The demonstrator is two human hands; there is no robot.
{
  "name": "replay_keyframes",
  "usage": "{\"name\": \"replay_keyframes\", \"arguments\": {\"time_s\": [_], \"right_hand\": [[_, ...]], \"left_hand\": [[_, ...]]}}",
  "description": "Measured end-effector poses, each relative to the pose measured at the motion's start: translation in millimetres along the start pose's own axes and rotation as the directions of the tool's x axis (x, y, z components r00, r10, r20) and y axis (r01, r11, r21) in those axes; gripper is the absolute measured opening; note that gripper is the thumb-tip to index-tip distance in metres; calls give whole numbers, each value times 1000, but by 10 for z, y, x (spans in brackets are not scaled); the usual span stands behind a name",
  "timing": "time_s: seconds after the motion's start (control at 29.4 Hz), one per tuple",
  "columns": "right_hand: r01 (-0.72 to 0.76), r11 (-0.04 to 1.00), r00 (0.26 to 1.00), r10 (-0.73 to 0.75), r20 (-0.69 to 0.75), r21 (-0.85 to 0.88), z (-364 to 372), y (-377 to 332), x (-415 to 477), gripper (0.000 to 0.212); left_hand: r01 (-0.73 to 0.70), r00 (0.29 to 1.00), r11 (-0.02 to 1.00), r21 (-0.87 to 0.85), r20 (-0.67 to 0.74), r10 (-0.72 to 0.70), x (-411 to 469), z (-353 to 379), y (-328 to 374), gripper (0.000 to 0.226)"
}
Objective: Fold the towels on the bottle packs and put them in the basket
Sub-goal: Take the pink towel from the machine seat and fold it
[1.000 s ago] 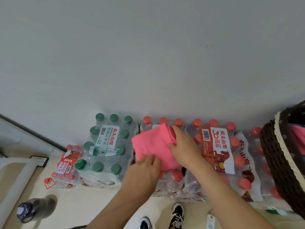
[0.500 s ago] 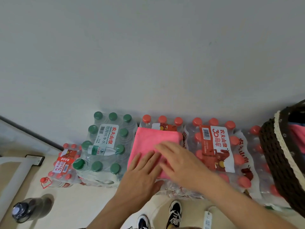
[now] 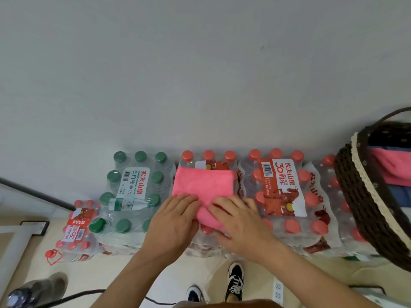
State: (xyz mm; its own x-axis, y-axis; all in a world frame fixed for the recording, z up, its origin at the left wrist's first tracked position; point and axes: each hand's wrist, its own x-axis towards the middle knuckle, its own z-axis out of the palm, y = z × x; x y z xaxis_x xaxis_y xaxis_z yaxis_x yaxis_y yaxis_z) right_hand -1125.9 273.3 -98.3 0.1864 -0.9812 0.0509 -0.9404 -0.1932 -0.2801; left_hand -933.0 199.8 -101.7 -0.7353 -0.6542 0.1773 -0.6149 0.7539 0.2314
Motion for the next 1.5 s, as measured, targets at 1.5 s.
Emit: {"name": "replay_keyframes", "arguments": {"time_s": [1.5], "right_hand": [[-597, 601, 801, 483, 354, 531, -410, 141, 422, 54]], "left_hand": [[421, 877, 812, -405, -48, -478, 81, 127, 113, 43]]}}
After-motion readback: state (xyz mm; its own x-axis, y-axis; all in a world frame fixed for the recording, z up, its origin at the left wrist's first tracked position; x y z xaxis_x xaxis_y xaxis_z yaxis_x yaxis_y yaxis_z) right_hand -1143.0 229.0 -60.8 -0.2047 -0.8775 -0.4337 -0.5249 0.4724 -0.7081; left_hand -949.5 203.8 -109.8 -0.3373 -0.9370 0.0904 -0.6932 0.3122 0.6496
